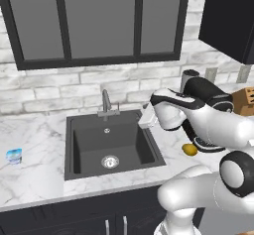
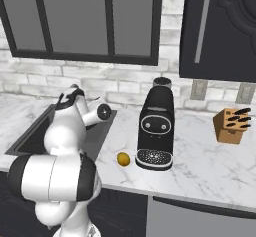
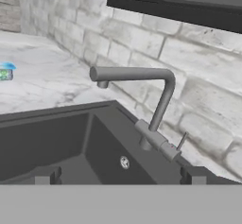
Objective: Turn on the sink faucet. Then move the lemon from the counter to the sink. Turn off the sink. Move the vegetable from the sink to the pot next to the stove. Finally move the pot to the rear left burner.
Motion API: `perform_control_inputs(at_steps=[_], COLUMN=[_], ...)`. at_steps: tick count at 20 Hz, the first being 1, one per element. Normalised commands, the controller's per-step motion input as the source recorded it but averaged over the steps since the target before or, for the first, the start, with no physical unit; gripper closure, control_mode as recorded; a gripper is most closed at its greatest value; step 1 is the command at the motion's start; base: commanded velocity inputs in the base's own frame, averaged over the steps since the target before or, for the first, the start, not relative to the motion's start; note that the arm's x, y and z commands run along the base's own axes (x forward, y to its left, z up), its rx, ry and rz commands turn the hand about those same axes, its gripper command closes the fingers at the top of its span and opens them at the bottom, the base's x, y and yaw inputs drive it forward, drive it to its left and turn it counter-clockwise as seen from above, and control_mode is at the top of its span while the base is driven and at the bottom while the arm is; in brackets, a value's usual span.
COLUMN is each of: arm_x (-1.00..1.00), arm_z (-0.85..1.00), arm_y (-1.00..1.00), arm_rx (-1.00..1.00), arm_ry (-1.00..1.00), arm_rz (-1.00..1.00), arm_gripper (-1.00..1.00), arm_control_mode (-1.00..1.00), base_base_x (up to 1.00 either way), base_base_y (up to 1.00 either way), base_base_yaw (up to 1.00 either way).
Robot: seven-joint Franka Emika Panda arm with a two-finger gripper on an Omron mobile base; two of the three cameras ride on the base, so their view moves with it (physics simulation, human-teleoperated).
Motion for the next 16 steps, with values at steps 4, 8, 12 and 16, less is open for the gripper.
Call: perform_control_inputs(at_steps=[4,8,12,16], arm_x=[0.0,0.02,0.02,0.07], arm_z=[0.0,0.08,0.06,0.01], arm_y=[0.01,0.04,0.11,0.09], arm_rx=[0.0,0.0,0.0,0.0], arm_ry=[0.0,0.0,0.0,0.0], arm_rz=[0.0,-0.01,0.0,0.0], arm_gripper=[-1.0,-1.0,-1.0,-1.0], arm_control_mode=[-1.0,-1.0,-1.0,-1.0], base_base_x=[0.0,0.0,0.0,0.0], base_base_y=[0.0,0.0,0.0,0.0], base_base_yaw=[0.0,0.0,0.0,0.0])
